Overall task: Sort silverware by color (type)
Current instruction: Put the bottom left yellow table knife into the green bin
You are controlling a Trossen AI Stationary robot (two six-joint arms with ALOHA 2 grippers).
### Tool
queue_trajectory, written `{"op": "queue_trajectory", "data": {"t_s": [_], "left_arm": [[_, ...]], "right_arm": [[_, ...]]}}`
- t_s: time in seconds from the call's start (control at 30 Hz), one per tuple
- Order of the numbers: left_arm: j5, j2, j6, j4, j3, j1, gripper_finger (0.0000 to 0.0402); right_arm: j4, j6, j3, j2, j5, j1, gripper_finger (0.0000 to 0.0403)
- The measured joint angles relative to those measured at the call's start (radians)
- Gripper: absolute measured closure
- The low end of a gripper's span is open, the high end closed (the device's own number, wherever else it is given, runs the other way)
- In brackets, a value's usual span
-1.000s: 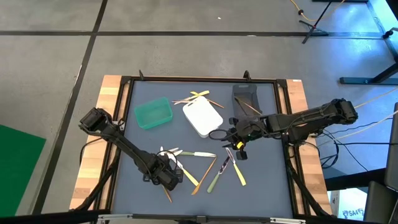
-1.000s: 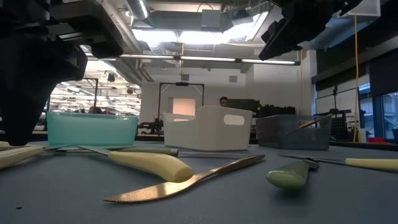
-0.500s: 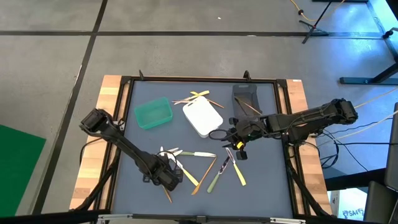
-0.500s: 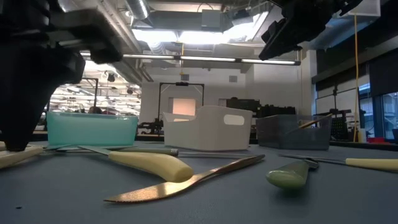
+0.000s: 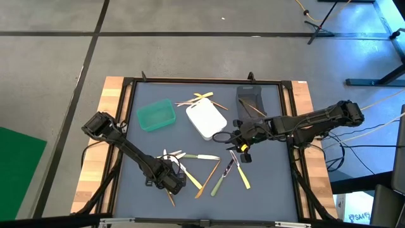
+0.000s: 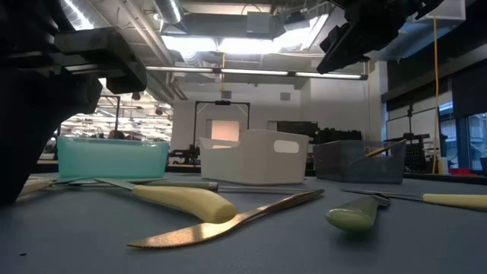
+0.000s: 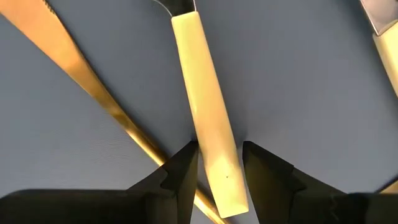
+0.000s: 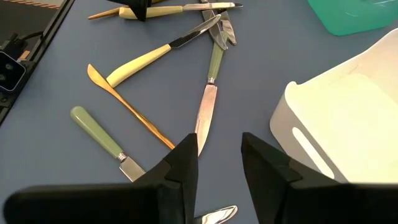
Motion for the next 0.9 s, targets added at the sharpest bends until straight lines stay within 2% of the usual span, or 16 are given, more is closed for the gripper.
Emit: {"op": "queue_trajectory", "data": {"t_s": [0.3,0.9], "left_arm": [[-0.001,0.001,0.000,-0.002,0.000,0.000,0.0323],[-0.016,-0.048,0.034,-0.003,-0.005,0.000,0.0324]], "right_arm": [[0.000,0.000,0.000,0.000,0.000,0.000,0.0292],[0.000,-0.003,0.000,0.000,0.000,0.000,0.0292]]}}
